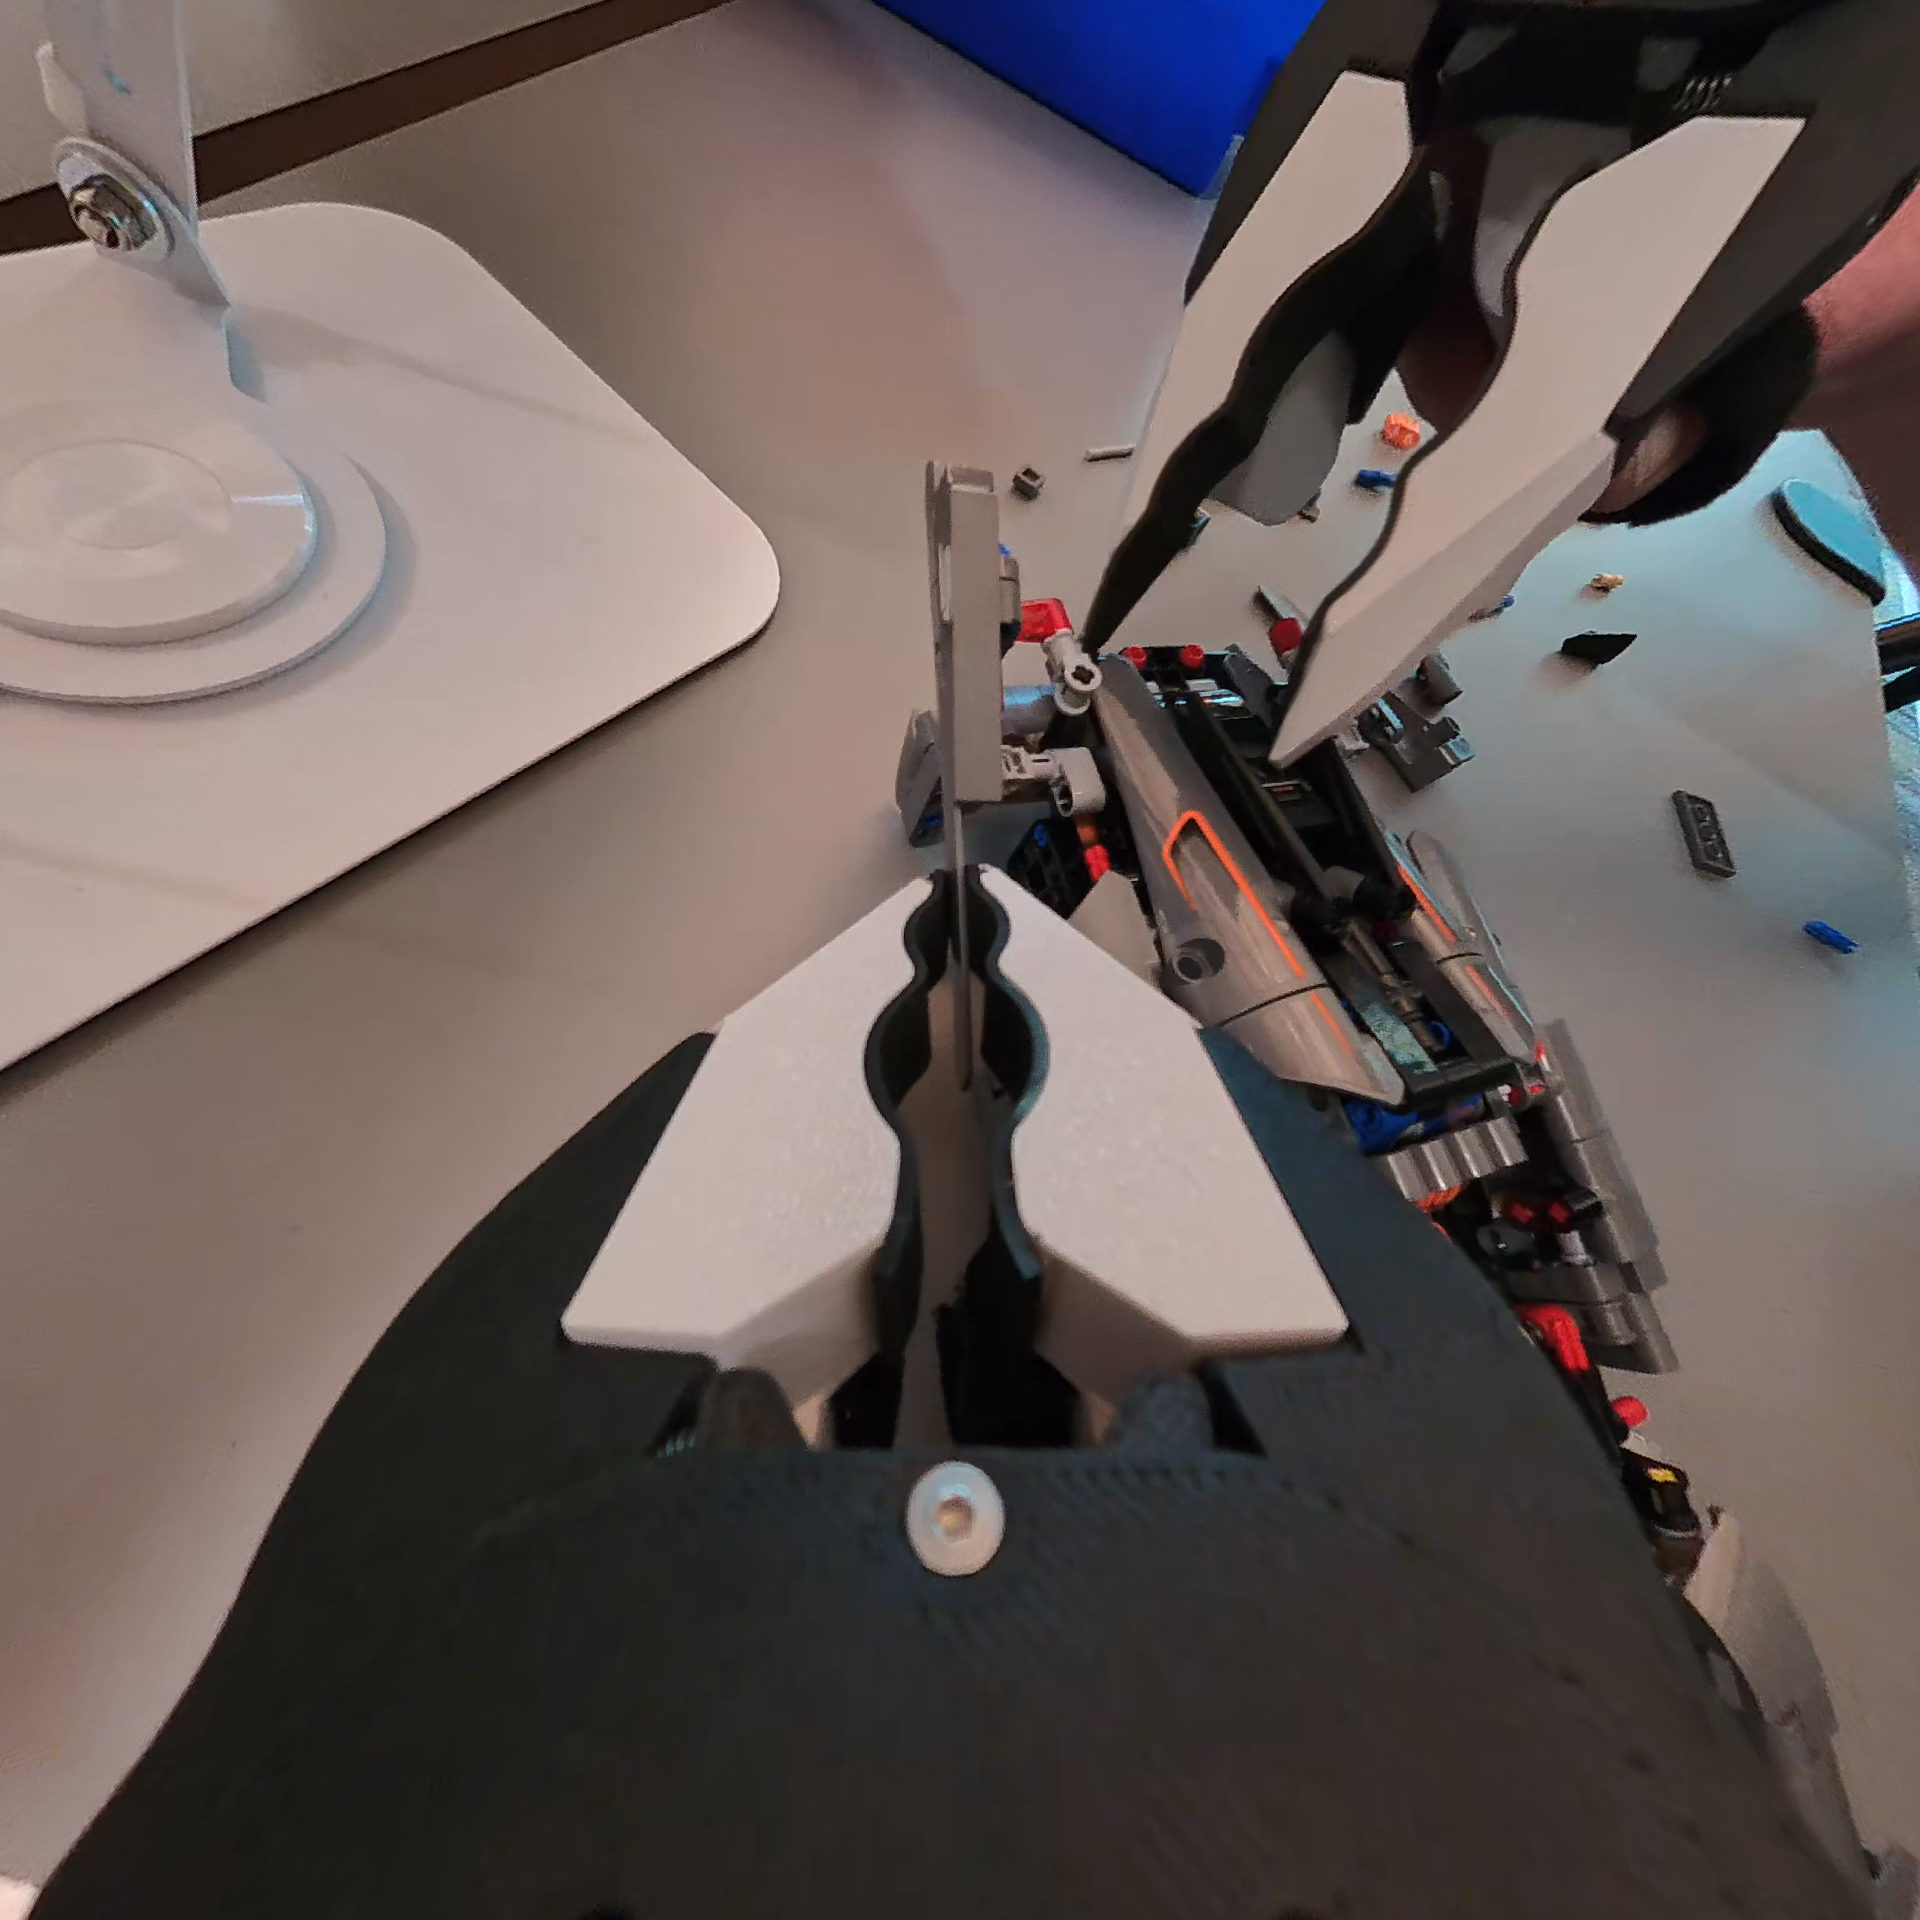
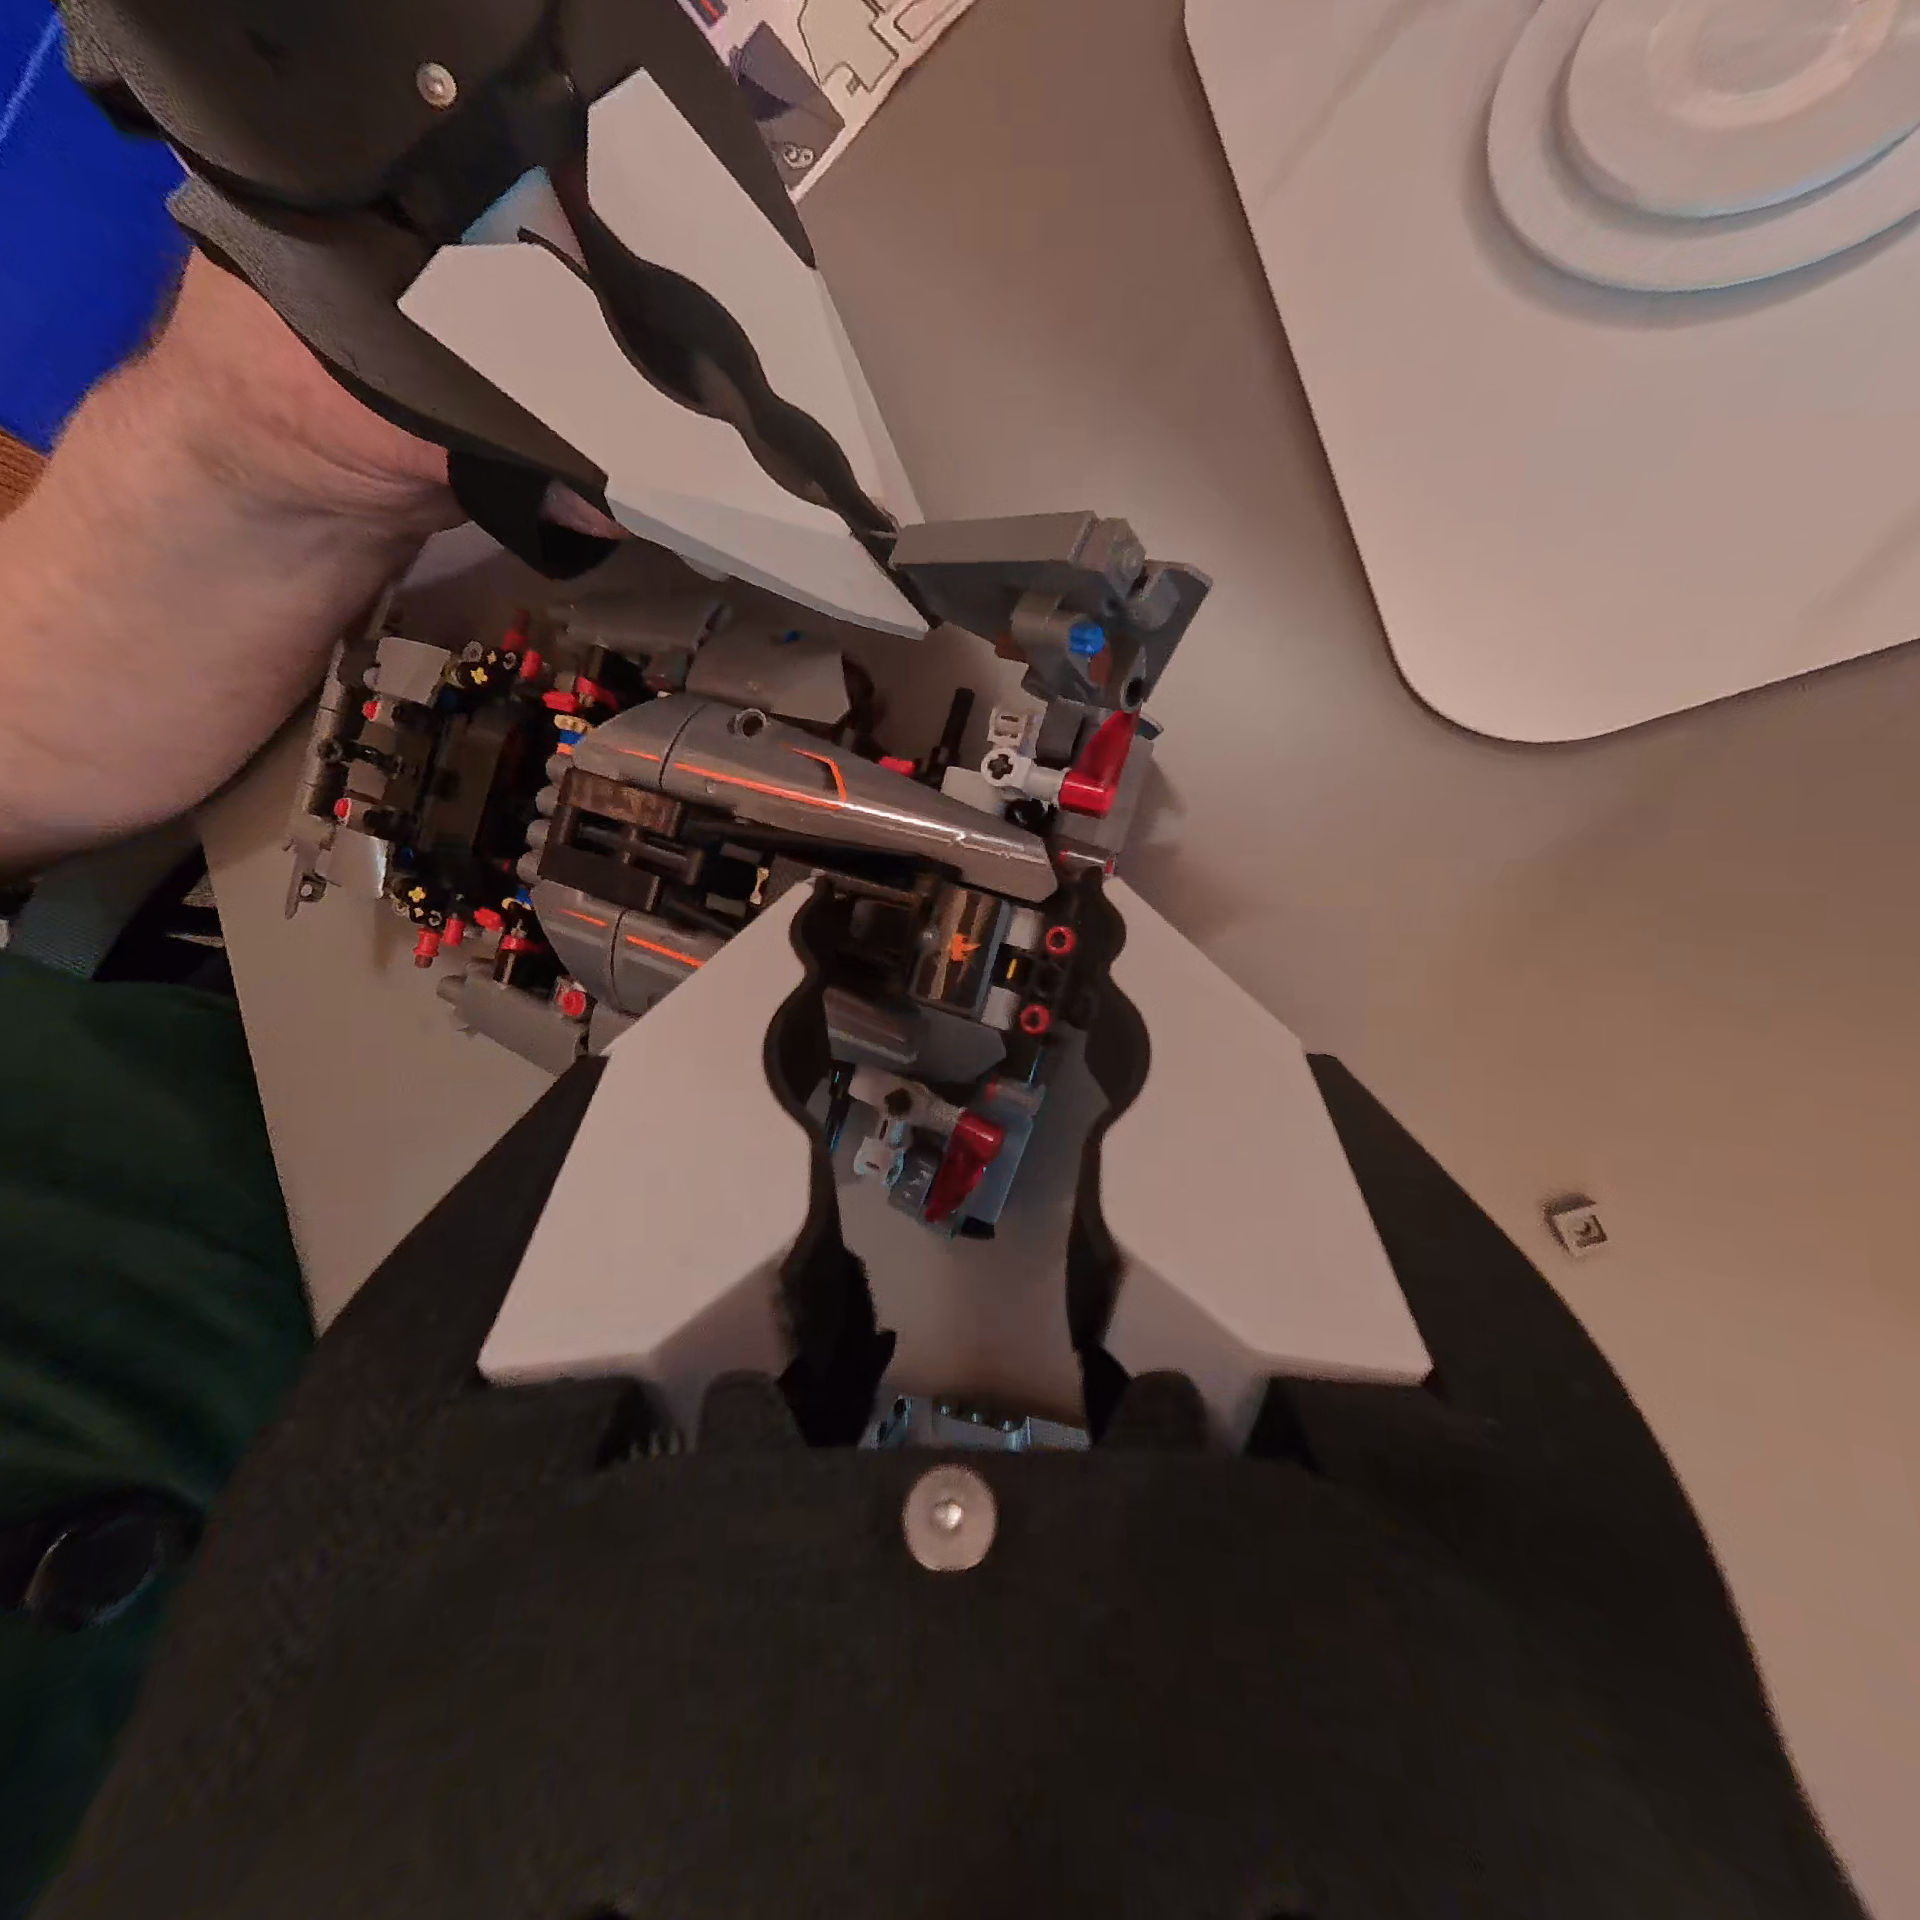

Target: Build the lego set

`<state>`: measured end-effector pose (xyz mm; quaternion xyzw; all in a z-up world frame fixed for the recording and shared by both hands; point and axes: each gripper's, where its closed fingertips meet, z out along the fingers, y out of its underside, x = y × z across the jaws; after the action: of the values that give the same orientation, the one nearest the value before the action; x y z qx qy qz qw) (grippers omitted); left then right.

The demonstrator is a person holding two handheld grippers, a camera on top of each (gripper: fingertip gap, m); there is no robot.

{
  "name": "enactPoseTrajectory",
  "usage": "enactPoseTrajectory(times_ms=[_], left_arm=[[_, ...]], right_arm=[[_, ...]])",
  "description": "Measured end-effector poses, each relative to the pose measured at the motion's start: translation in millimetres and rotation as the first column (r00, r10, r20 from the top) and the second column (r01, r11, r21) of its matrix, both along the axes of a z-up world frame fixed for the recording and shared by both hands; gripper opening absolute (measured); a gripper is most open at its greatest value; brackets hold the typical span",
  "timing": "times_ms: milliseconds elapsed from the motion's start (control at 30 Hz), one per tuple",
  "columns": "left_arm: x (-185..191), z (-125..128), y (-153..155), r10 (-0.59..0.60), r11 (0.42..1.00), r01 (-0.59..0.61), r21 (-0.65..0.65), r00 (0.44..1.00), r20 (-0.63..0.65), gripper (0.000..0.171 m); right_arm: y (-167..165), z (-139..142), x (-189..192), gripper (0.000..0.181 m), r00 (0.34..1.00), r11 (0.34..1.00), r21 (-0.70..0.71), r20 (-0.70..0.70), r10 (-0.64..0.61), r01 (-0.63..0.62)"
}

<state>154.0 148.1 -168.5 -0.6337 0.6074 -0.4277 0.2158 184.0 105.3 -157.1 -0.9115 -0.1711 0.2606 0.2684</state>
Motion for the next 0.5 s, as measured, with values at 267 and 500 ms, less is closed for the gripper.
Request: enactPoseTrajectory(times_ms=[267,500], left_arm=[[0,-4,1,0.006,1.0,-0.006,-0.01,1.0,-0.013,0.0],[-3,-8,2,0.001,1.0,-0.001,0.006,0.999,-0.046,0.0]], right_arm=[[2,4,-3,0.04,0.992,0.999,-0.029,-0.126,-0.021,0.017],[-1,11,-12,0.029,0.964,0.999,-0.03,-0.266,-0.016,0.009]])
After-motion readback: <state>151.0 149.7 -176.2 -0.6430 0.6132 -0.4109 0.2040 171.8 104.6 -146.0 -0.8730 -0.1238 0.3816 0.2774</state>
